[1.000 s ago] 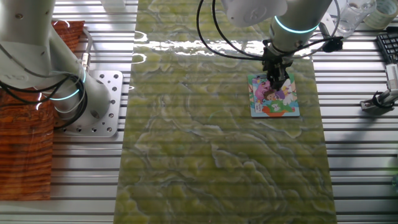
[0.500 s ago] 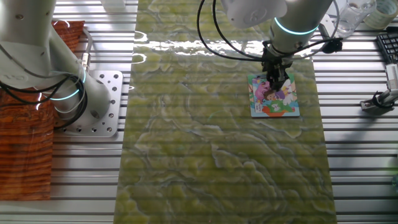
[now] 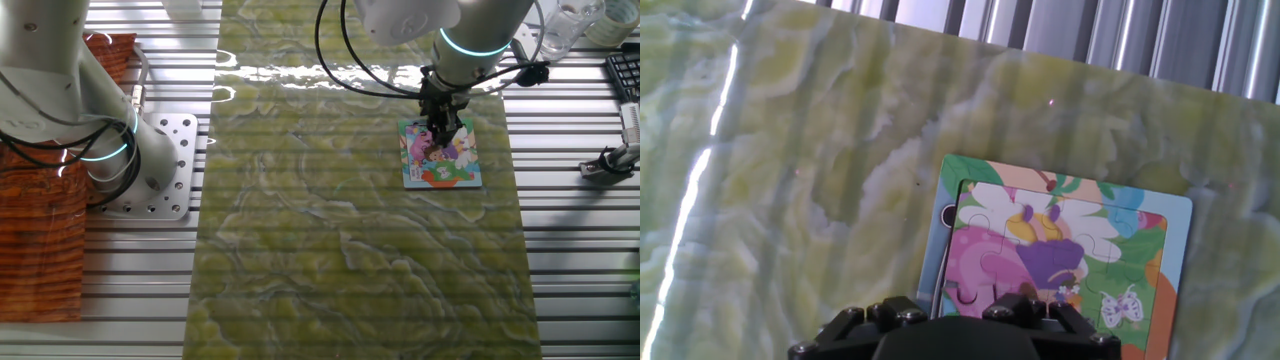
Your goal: Assemble one piece of a puzzle
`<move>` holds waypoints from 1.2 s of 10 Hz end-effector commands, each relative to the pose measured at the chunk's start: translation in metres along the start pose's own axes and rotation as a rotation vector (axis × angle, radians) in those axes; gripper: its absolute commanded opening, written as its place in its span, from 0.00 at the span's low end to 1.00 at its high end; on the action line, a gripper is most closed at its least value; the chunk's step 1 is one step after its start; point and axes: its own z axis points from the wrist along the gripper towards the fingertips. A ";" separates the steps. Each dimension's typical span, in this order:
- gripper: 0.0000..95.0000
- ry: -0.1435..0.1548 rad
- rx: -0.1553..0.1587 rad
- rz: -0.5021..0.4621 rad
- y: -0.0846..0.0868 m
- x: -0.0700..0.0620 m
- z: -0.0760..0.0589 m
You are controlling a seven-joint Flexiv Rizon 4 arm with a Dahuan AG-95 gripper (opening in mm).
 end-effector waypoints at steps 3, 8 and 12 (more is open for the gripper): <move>0.60 -0.004 -0.003 -0.012 -0.003 -0.001 -0.001; 0.60 -0.011 -0.018 -0.019 -0.003 -0.003 0.001; 0.60 -0.008 -0.024 -0.015 0.001 -0.004 0.001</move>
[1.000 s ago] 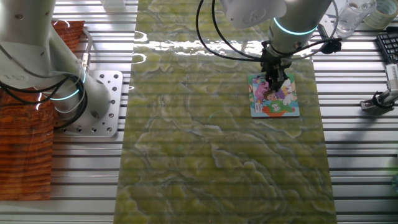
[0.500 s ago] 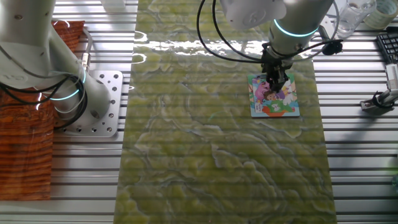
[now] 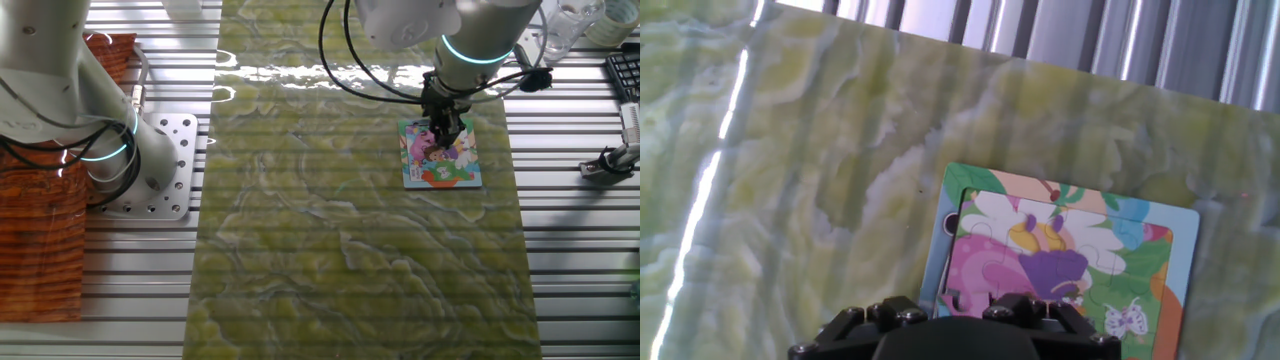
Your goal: Assemble one piece of a puzzle
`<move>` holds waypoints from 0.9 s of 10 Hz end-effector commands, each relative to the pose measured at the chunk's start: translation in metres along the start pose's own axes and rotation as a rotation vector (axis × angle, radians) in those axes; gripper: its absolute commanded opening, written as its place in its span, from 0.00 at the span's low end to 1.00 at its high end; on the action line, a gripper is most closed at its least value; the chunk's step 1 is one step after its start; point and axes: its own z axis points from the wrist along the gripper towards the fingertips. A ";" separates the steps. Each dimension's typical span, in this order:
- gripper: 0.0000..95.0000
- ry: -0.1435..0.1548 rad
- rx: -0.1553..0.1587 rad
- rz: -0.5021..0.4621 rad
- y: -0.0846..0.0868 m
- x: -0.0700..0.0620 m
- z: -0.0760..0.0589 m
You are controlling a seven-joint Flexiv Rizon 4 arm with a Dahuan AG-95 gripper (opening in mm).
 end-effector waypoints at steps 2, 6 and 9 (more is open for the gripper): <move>0.60 0.002 0.001 -0.001 0.000 0.002 0.002; 0.60 0.008 0.002 0.002 0.000 0.004 0.001; 0.60 0.006 0.004 -0.009 0.000 0.001 -0.004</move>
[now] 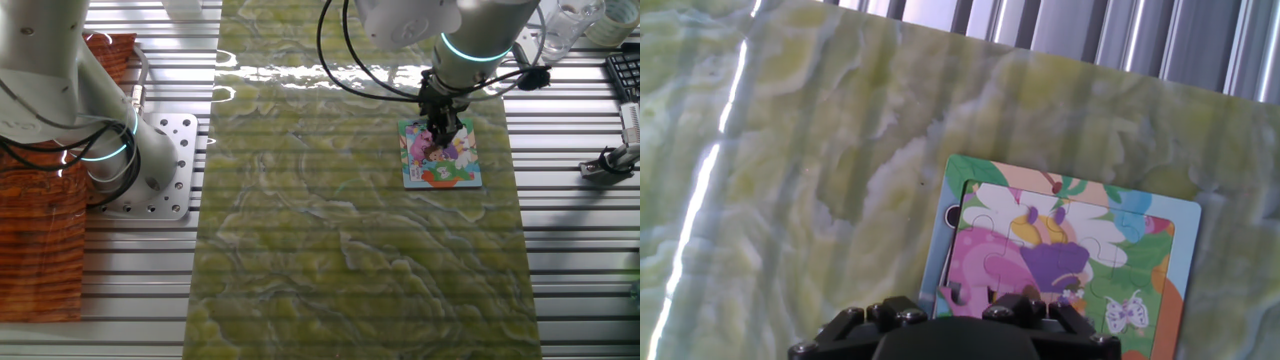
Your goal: Assemble one piece of a puzzle
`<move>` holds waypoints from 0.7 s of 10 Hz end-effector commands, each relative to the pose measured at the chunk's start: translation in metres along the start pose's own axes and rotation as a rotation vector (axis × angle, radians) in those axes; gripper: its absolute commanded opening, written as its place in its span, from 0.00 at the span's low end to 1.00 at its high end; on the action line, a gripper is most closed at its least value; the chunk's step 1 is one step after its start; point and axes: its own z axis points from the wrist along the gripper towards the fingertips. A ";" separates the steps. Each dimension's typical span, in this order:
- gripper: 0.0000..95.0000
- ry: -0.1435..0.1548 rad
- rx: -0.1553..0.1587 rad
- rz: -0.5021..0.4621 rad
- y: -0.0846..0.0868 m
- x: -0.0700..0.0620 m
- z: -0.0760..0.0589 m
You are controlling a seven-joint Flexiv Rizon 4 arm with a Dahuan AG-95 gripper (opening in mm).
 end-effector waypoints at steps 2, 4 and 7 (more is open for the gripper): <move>0.60 0.003 0.000 0.001 0.002 -0.007 -0.009; 0.60 0.000 -0.012 0.016 0.004 -0.010 -0.010; 0.60 -0.020 -0.043 0.050 0.008 -0.011 -0.010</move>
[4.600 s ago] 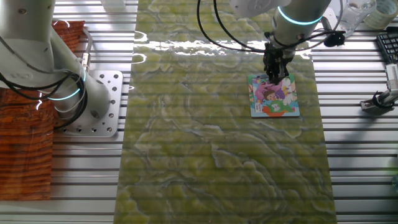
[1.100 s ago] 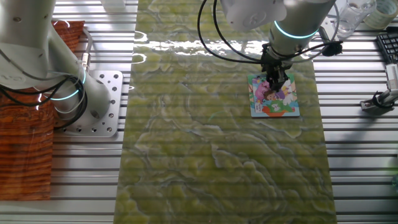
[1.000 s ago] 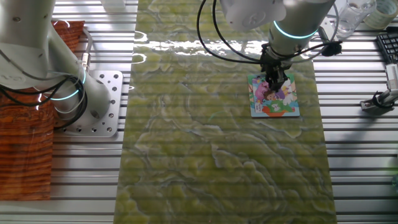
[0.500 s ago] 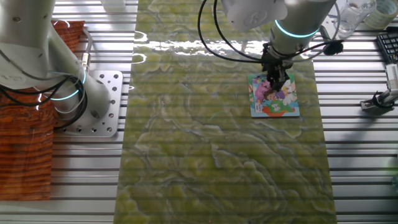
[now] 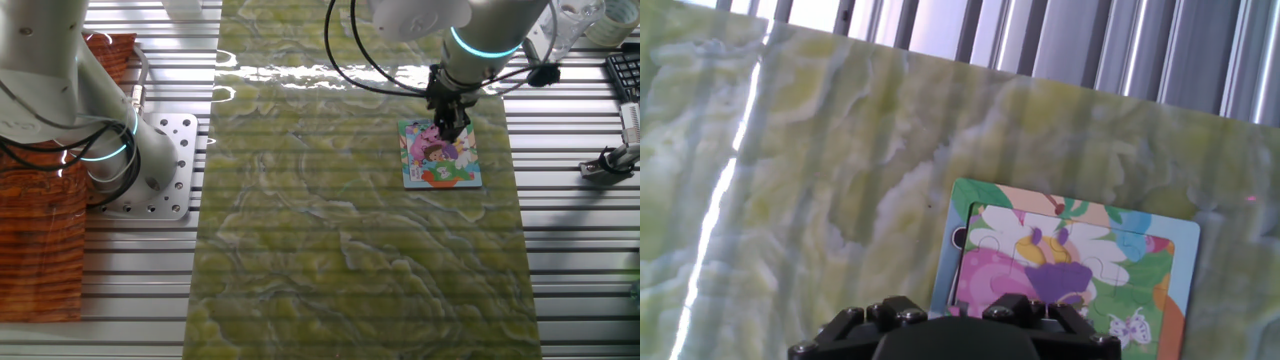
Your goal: Assemble one piece of a puzzle
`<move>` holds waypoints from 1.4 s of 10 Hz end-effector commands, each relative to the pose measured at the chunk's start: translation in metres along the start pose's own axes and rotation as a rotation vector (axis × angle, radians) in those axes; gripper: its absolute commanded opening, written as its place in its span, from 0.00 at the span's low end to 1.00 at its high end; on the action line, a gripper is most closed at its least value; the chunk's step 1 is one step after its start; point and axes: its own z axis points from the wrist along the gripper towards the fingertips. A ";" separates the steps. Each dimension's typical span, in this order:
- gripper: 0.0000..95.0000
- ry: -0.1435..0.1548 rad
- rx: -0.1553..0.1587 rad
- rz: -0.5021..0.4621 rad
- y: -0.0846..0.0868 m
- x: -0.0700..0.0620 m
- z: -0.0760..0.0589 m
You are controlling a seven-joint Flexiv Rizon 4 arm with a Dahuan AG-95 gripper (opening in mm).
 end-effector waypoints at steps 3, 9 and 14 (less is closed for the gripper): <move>0.60 -0.008 -0.009 0.035 0.010 -0.002 0.000; 0.60 -0.014 -0.006 0.051 0.019 -0.007 0.004; 0.60 -0.012 -0.002 0.055 0.021 -0.009 0.010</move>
